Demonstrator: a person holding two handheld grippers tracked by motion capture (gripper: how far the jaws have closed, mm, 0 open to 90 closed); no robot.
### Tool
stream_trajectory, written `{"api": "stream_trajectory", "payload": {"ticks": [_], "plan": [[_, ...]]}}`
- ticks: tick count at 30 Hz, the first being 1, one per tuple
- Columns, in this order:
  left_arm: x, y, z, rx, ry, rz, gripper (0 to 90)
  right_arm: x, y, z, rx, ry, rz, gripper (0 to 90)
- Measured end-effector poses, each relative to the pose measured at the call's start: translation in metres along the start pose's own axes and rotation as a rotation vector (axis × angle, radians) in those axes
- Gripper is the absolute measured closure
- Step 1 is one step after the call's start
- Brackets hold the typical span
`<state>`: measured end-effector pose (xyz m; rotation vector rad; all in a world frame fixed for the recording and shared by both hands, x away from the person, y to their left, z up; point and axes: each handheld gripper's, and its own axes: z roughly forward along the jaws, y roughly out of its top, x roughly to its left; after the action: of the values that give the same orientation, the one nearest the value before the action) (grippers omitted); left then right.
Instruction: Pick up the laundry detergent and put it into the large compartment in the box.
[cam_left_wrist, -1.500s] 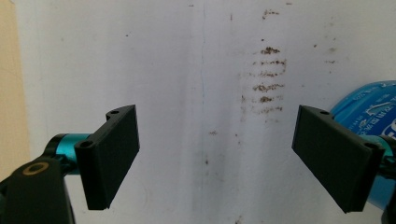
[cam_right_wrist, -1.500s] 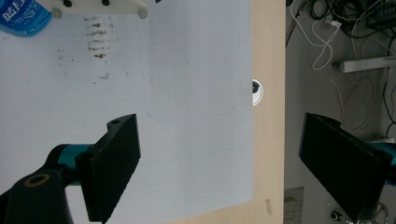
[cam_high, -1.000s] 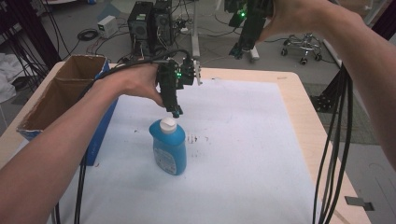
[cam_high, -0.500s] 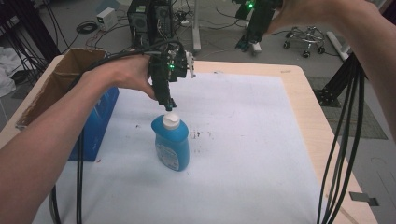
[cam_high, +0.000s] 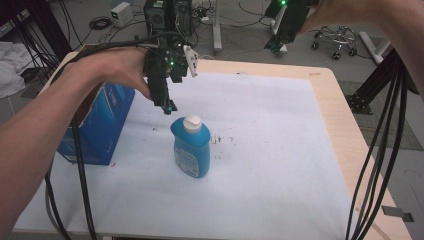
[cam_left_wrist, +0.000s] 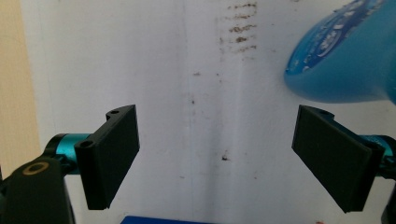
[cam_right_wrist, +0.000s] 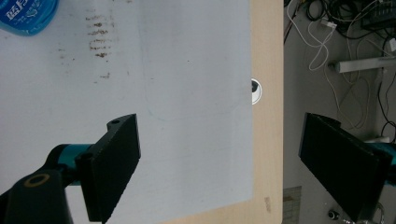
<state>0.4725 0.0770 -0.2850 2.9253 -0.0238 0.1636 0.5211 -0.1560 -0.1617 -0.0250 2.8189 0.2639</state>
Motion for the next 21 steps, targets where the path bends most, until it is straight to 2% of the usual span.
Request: {"api": "stream_trajectory", "payload": {"ticks": [2,5,12,17,18,21], "plan": [[-0.005,-0.001,-0.004,0.000,-0.010,0.024,14.9,0.000,0.001,0.000,0.003,-0.002,0.001,11.9],[-0.013,0.000,-0.006,0.026,-0.039,0.073,15.0,0.000,0.002,0.002,0.009,-0.006,-0.005,11.9],[-0.024,0.002,-0.007,0.038,-0.074,0.109,15.0,0.001,0.003,0.003,0.015,-0.006,-0.009,11.9],[-0.029,0.000,-0.006,0.041,-0.103,0.113,14.9,0.002,0.004,0.003,0.021,-0.009,-0.008,11.9],[-0.031,0.001,-0.007,0.062,-0.119,0.130,14.9,0.002,0.004,0.003,0.023,-0.009,-0.011,11.9],[-0.036,0.002,-0.007,0.064,-0.121,0.145,14.9,0.002,0.004,0.003,0.024,-0.010,-0.010,11.9]]}}
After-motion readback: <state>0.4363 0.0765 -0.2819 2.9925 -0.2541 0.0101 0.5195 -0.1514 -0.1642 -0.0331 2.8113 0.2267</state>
